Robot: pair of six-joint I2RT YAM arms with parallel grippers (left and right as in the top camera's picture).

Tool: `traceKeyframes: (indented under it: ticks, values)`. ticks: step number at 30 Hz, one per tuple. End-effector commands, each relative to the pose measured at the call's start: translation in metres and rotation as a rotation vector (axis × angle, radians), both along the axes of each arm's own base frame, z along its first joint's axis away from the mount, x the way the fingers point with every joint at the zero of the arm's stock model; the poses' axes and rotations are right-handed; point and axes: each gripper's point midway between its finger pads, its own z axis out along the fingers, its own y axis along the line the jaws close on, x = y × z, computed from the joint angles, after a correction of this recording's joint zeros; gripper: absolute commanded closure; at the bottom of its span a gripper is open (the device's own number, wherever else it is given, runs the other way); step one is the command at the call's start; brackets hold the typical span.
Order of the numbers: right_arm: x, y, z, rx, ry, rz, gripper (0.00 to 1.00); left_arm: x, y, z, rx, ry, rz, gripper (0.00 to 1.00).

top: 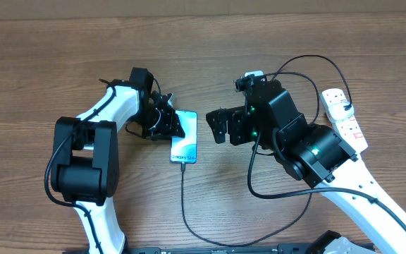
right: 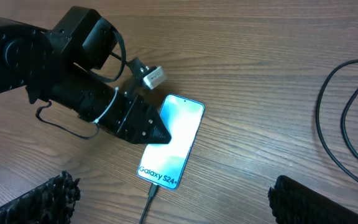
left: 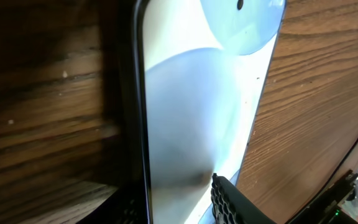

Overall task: Plug charger to phone and switch on socket
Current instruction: 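Release the phone and withdraw both grippers away from it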

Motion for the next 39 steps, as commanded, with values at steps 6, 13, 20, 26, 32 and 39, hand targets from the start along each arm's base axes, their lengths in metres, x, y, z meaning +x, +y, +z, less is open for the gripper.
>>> traceKeyframes:
  ticks: [6,13,20,26,32,39]
  values:
    - [0.002,0.000,0.008,0.013,-0.017,-0.004,0.00,-0.028,0.058,-0.056,0.342,0.113,-0.007,0.60]
    - [0.006,-0.005,0.008,-0.012,-0.036,-0.025,0.00,-0.034,0.063,-0.055,0.369,0.135,-0.015,0.60]
    - [0.016,-0.004,0.013,-0.006,-0.077,-0.049,0.00,-0.029,0.064,-0.035,0.378,0.132,-0.023,0.18]
    - [0.019,-0.004,-0.004,0.029,0.015,-0.136,0.34,0.006,0.059,0.039,0.356,-0.049,0.018,0.00]
    - [0.007,-0.039,-0.051,-0.047,0.242,-0.363,0.96,0.017,0.060,0.168,0.312,-0.408,0.118,0.00]
    - [-0.008,-0.155,-0.083,-0.159,0.474,-0.799,0.96,-0.039,0.078,0.302,0.287,-0.813,0.221,0.00]
